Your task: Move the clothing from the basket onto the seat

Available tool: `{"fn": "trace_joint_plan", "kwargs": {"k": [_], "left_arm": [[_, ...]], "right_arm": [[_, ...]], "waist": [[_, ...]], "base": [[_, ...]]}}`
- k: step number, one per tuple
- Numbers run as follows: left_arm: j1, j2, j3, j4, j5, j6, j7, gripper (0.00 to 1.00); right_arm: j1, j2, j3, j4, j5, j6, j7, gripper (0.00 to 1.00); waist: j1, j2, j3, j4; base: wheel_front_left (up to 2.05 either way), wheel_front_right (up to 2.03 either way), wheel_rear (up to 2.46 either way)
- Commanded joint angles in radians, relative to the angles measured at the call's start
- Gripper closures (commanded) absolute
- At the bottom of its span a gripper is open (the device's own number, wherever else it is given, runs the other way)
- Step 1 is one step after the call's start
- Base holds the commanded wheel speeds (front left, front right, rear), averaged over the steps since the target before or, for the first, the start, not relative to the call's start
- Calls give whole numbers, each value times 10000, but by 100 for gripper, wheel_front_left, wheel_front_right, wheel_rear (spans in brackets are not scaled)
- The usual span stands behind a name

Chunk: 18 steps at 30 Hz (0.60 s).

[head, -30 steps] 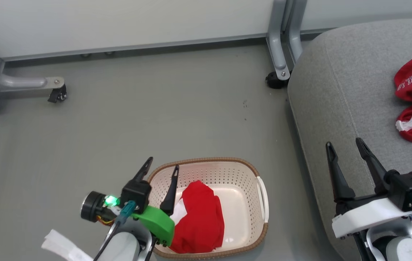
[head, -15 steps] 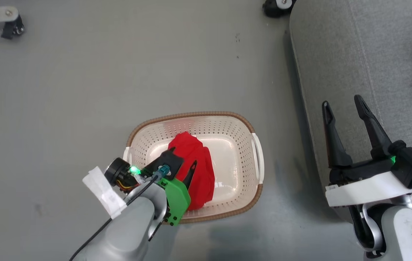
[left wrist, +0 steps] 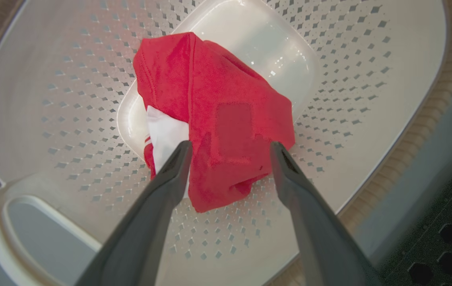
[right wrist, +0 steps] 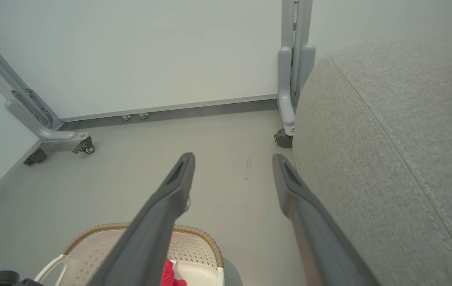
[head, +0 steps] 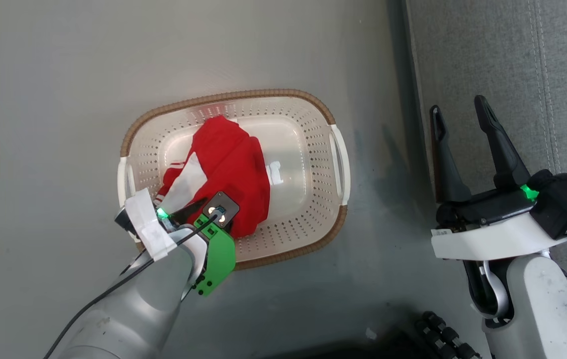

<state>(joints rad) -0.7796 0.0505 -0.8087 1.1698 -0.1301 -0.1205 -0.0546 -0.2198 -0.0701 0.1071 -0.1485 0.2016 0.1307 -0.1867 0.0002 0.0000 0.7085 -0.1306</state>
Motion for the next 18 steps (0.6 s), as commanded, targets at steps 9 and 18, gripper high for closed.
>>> {"fn": "trace_joint_plan", "kwargs": {"k": [9,18], "left_arm": [[-624,627,-323,796,-81,-87,292,0],[-911,1229,-451,1009,-232,-97,610,0]], "right_arm": [[-785,150,487,588,453,1,-557,0],[-1271,188,965,1021,1041,1,-774,0]], "waist": [[-2,0,1796,-1080],[-2,0,2465,-1572]], "base": [[0,0,0],[0,0,0]]}}
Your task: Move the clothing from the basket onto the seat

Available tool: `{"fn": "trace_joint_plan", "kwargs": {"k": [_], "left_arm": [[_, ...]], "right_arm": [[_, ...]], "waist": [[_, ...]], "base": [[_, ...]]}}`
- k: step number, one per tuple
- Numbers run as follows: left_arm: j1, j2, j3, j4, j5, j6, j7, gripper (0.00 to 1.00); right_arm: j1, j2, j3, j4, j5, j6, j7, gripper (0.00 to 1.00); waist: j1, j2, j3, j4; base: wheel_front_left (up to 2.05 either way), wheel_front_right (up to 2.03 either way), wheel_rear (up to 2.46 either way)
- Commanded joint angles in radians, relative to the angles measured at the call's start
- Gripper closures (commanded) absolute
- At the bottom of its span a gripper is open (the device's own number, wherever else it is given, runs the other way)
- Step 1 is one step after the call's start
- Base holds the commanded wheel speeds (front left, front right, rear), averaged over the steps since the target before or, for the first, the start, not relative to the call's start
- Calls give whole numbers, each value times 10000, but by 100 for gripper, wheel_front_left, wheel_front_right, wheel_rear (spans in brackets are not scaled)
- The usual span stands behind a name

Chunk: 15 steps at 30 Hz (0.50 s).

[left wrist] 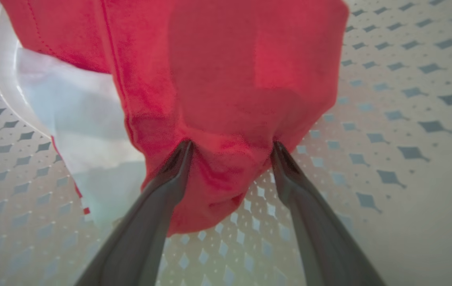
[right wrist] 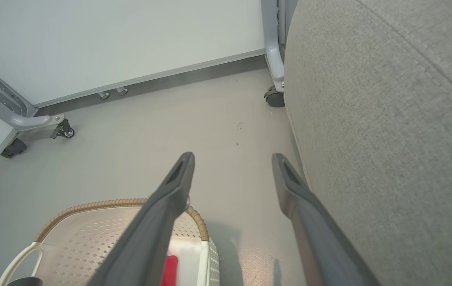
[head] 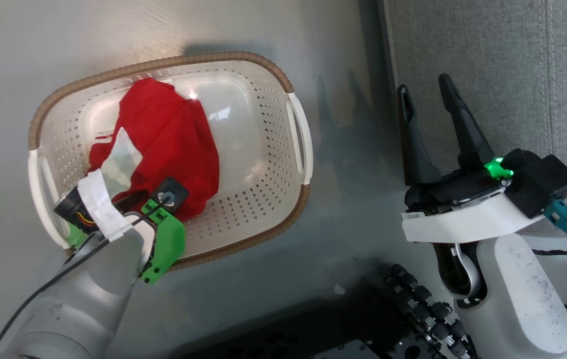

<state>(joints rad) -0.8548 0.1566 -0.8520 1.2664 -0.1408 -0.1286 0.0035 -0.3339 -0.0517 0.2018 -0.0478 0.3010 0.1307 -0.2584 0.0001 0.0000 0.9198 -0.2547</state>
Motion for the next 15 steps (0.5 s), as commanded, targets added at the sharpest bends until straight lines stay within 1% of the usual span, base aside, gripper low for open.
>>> {"fn": "trace_joint_plan", "kwargs": {"k": [1,6,10,15], "left_arm": [[-157,200,-21,59,-142,-18,42,0],[-274,478,-46,109,-170,-5,105,0],[-364,618,-4,136,-278,85,192,0],[-489,657,165,143,-546,254,187,0]], "right_arm": [[-179,7,58,58,120,1,-66,0],[-368,10,182,-68,514,1,-70,0],[-439,7,286,-183,715,1,-74,0],[-471,6,340,-229,917,1,-75,0]], "waist": [[-1,0,386,-368],[-1,0,681,-565],[-1,0,903,-721],[-1,0,1074,-877]], "base": [[0,0,0],[0,0,0],[0,0,0],[0,0,0]]}}
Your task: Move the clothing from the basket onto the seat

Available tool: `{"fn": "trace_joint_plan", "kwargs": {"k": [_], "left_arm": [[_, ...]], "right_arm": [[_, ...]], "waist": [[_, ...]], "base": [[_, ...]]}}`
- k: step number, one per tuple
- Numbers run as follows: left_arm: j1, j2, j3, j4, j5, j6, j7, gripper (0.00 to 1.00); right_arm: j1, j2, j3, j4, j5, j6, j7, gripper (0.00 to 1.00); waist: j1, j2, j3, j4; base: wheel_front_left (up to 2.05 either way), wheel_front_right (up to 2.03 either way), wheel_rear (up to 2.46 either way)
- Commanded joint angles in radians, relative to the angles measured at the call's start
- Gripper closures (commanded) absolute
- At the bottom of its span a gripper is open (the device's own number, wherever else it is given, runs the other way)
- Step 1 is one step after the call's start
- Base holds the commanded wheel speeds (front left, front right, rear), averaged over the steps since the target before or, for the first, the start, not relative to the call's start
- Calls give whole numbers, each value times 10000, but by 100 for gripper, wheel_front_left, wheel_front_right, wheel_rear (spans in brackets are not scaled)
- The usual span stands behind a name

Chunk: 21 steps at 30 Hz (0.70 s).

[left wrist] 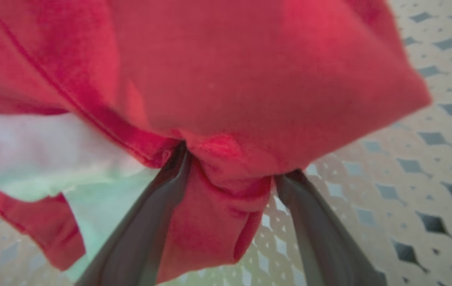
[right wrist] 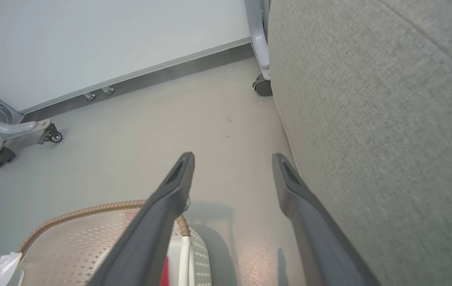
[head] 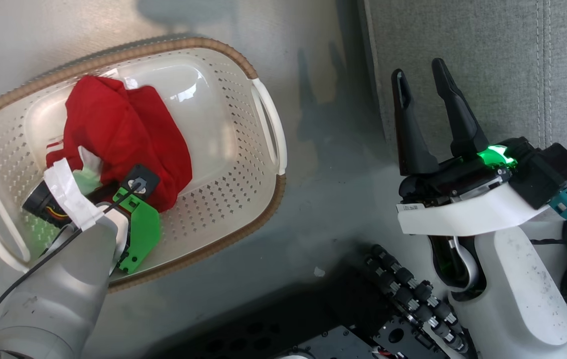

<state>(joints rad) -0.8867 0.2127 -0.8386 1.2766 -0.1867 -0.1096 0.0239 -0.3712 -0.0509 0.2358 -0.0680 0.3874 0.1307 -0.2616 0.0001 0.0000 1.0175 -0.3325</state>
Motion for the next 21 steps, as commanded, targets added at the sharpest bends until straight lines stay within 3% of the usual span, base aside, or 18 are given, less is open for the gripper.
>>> {"fn": "trace_joint_plan", "kwargs": {"k": [1,3,4,5,6,13,21], "left_arm": [[-184,79,53,45,-125,45,20,0],[-221,58,87,52,-212,86,53,0],[-242,51,101,55,-241,123,57,39],[-257,30,126,58,-305,122,84,85],[-280,33,123,61,-300,159,78,100],[-376,37,66,75,-349,374,16,100],[-23,-263,22,-80,-503,406,-767,100]], "right_arm": [[-109,-1,14,-29,92,1,-43,0],[-125,-1,15,-20,106,1,-43,0],[-131,-1,2,-13,106,1,-43,0],[-137,-1,-16,-18,122,1,-44,0],[-152,-1,-37,-21,140,1,-44,0],[-125,0,-163,-25,109,1,-44,0],[58,-3,-424,72,-288,1,-45,0]], "waist": [[-1,0,125,-130],[-1,0,161,-173],[-1,0,168,-190],[-1,0,181,-209],[-1,0,187,-228],[-1,0,126,-252],[-1,0,-570,58]], "base": [[0,0,0],[0,0,0],[0,0,0],[0,0,0],[0,0,0],[0,0,0],[0,0,0]]}}
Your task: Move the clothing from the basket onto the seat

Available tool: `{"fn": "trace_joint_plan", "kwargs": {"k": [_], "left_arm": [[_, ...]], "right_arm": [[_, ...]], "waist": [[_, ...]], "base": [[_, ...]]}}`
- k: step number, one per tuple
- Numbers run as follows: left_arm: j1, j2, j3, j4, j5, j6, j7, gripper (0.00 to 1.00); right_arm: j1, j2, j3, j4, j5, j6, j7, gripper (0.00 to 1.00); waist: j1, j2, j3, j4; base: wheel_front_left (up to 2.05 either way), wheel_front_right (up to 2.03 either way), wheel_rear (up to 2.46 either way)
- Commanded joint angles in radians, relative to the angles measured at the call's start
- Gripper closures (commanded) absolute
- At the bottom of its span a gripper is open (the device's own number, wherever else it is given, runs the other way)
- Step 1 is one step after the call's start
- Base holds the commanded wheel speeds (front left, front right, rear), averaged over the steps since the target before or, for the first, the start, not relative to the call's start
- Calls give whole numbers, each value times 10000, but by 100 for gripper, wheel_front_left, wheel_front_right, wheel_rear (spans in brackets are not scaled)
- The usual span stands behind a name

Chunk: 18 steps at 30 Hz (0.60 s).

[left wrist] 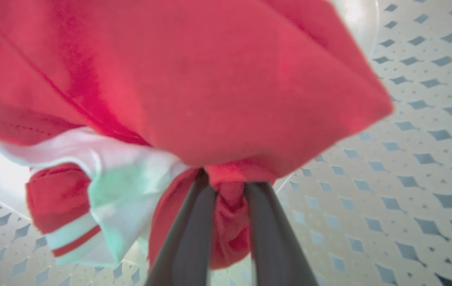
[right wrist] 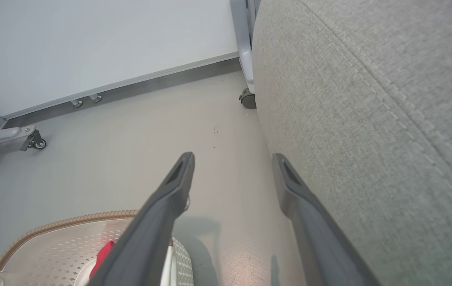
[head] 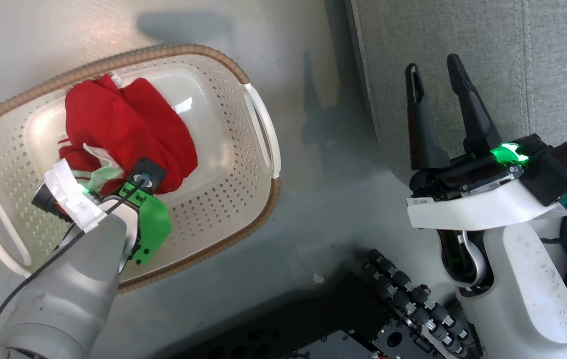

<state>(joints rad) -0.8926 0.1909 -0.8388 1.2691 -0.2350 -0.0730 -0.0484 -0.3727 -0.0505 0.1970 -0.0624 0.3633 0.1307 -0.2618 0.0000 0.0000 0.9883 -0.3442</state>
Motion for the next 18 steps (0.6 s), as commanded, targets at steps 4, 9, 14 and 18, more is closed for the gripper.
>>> {"fn": "trace_joint_plan", "kwargs": {"k": [4,9,14,18], "left_arm": [[338,-244,53,-135,-174,48,-634,100],[682,-600,187,-298,-494,8,-1394,100],[1098,-914,374,-604,-827,4,-1873,100],[1456,-1055,593,-1012,-1145,129,-2102,100]], "right_arm": [[234,-10,-166,79,-319,1,-42,0],[512,-13,-381,190,-672,1,-42,0],[811,-36,-545,303,-1067,1,-42,0],[1117,-161,-630,329,-1319,1,-26,0]], "waist": [[0,0,-865,432],[0,0,-1716,830],[0,0,-2585,1205],[0,0,-3284,1480]], "base": [[0,0,0],[0,0,0],[0,0,0],[0,0,0]]}}
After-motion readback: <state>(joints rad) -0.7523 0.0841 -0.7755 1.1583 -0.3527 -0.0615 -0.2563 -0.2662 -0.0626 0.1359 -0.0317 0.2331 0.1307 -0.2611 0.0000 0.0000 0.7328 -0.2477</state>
